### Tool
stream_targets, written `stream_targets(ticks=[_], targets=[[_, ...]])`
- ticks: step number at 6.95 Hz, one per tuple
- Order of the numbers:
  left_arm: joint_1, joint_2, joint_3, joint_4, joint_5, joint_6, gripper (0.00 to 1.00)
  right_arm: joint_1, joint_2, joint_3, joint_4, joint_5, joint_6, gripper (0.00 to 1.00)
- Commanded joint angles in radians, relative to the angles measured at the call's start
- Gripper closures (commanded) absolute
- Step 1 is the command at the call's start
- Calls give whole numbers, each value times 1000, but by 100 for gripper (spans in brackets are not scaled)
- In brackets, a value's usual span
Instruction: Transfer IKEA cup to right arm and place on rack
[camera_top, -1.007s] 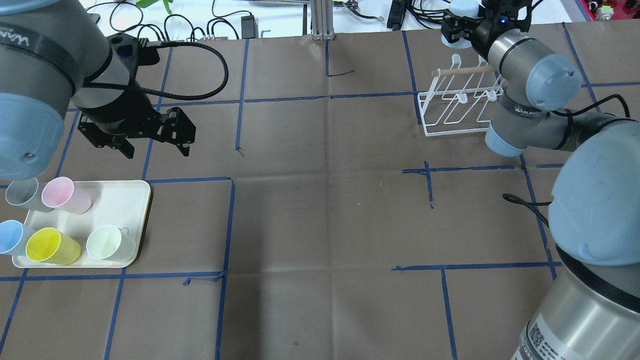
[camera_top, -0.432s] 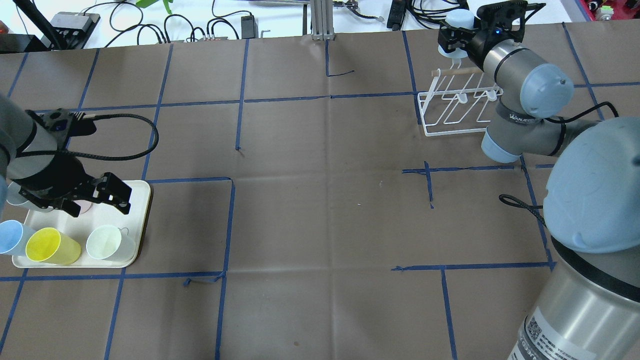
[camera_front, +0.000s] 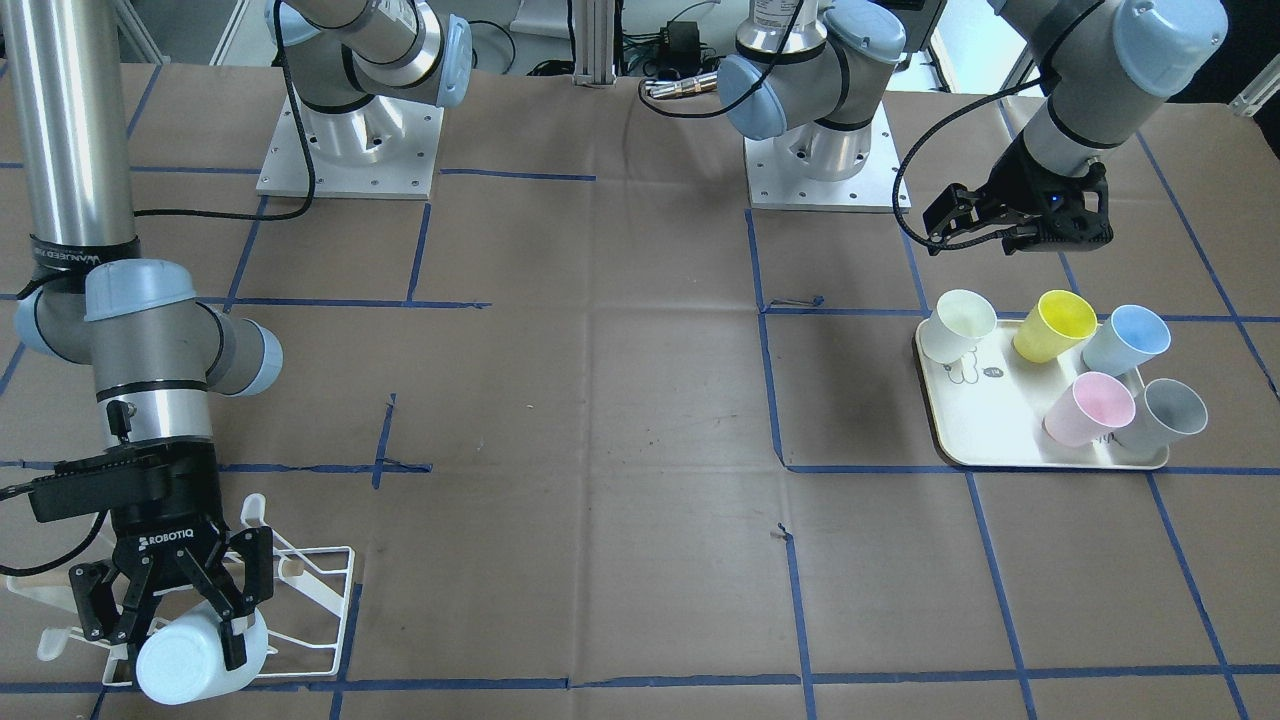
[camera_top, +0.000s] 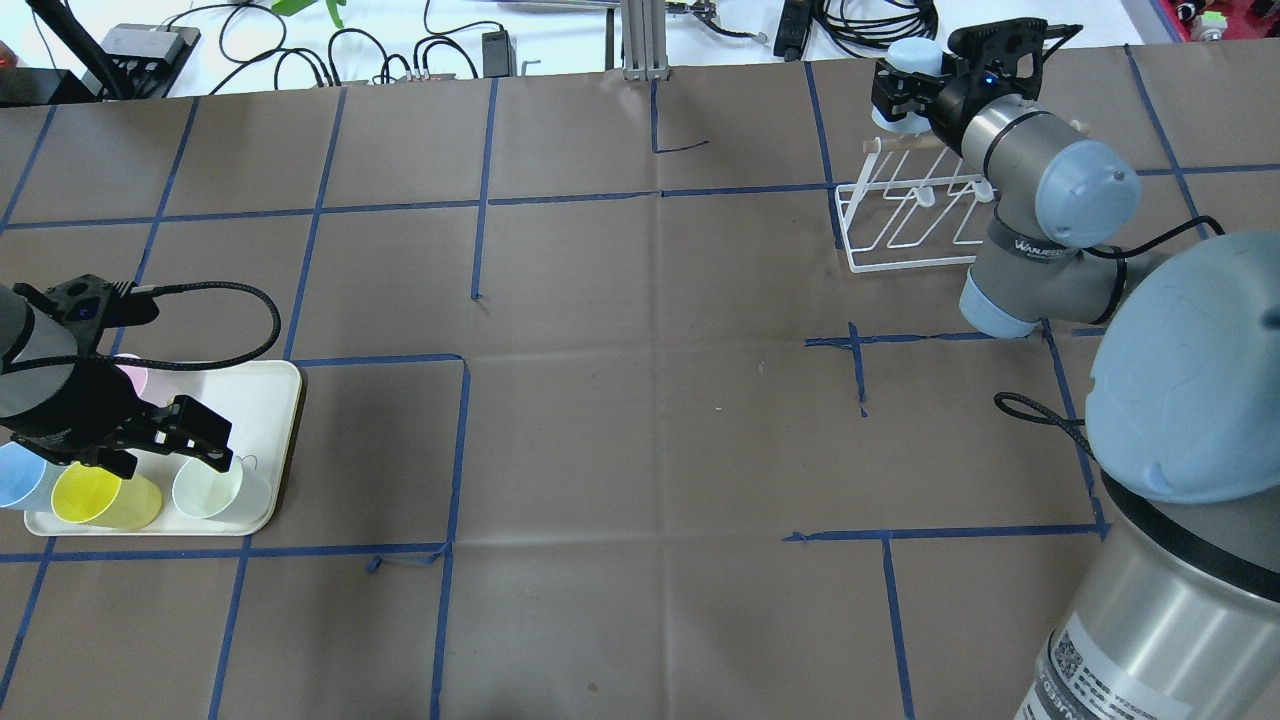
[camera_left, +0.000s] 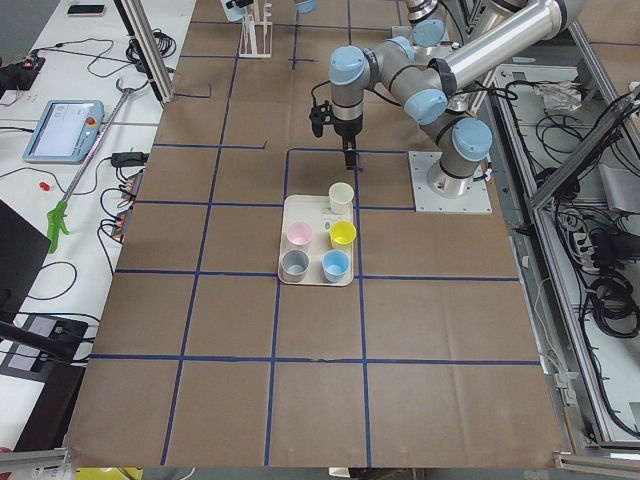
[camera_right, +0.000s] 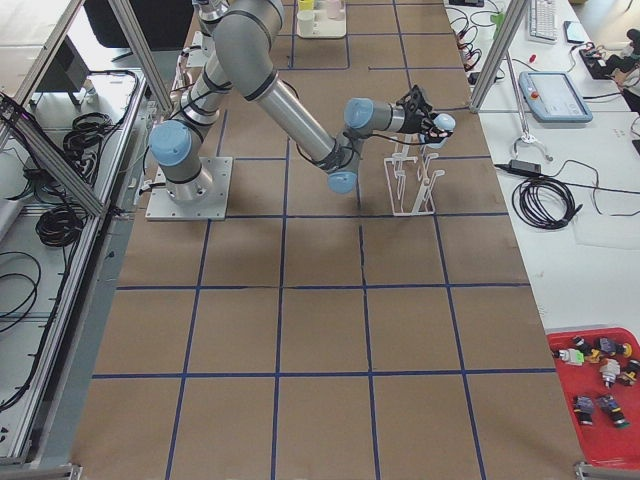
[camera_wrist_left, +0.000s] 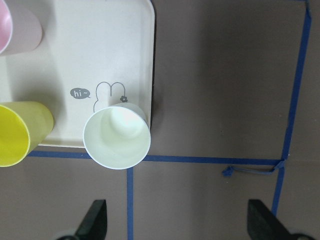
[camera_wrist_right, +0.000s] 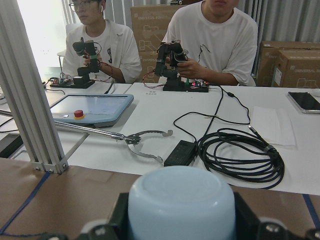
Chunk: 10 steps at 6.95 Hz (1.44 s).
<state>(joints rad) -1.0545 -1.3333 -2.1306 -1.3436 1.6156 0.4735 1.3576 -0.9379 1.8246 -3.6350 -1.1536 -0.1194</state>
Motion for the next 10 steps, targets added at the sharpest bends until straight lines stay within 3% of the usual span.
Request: stream_targets(ticks=[1,2,3,4,6,9,10], targets=[[7,-55,-43,98,-20,10,1,0,-1,13,10,-3,6,62],[7,-93,-49,127,-20,10,1,0,-2,16,9,-2,4,48],[7,-136,-51,164,-20,11,1,0,-5,15,6,12,4,7],[7,-173,-52,188,-19,16,2,0,-7,15,9,11,1,1],[7,-214,-131,323,-11,36,2,0,-10,16,10,6,0,1],[7,-224,-152,350,-5,43,3,0,-22,10,13,2,1,1],[7,-227,-149,350,-5,72,14,0,-36,6,12,11,12,1]])
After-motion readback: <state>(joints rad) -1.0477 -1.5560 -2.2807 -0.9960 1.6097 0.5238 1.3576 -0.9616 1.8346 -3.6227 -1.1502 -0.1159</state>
